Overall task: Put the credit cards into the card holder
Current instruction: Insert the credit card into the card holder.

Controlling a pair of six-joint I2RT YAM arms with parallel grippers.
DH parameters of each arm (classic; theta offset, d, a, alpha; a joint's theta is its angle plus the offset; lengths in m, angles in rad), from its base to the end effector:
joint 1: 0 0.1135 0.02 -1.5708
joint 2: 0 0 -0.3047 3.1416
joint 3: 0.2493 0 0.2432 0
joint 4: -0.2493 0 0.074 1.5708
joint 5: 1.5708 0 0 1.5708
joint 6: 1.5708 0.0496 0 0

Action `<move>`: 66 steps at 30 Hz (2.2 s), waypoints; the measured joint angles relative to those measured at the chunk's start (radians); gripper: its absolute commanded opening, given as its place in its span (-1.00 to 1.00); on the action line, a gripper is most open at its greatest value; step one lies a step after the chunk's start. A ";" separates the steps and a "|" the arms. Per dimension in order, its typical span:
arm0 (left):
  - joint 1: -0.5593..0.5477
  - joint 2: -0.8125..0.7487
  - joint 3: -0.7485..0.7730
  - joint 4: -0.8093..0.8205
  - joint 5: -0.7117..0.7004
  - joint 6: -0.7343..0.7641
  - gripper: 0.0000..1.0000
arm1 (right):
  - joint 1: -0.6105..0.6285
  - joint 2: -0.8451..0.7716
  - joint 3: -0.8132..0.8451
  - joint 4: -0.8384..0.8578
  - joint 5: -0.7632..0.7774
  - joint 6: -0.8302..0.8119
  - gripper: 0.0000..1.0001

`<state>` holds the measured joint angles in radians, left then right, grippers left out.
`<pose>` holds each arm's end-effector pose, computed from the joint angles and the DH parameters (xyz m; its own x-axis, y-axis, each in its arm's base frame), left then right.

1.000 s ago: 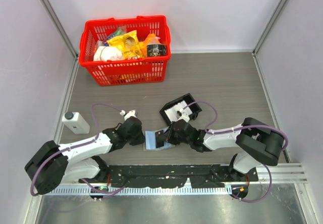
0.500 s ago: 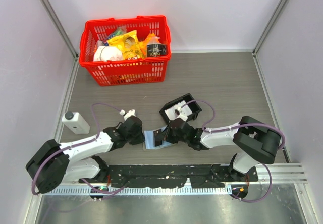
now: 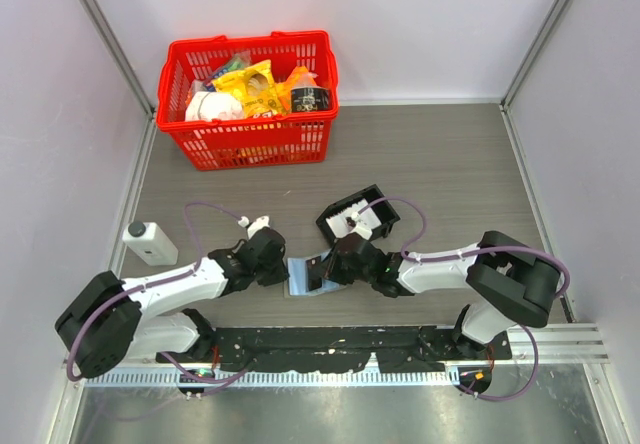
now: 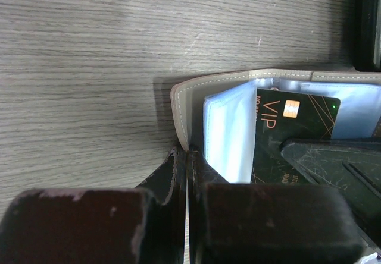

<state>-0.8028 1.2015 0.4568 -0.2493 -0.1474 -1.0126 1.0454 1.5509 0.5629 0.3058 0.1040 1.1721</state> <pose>0.1380 -0.1324 0.1789 -0.8647 -0.3124 -0.3933 -0.1465 0.9059 -0.3974 0.1496 0.2478 0.1766 -0.8785 0.3122 -0.3617 -0.0269 0.7234 0.6899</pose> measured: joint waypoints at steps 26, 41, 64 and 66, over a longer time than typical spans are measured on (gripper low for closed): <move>0.011 0.027 0.009 0.029 0.010 -0.008 -1.00 | -0.009 -0.009 -0.011 0.001 -0.024 0.000 -0.98; 0.014 0.027 0.008 0.031 0.013 -0.005 -1.00 | -0.023 0.026 0.023 -0.009 -0.055 -0.047 -0.47; 0.014 0.037 0.011 0.059 0.017 -0.003 -1.00 | 0.004 -0.057 0.097 -0.308 0.052 -0.164 -0.23; 0.014 0.037 0.011 0.059 0.018 -0.001 -1.00 | 0.005 -0.056 0.097 -0.307 0.051 -0.175 -0.23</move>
<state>-0.7891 1.2388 0.4683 -0.1905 -0.1299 -1.0134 1.0500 1.4952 0.6594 -0.0010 0.1547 0.9974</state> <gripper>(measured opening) 0.015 0.384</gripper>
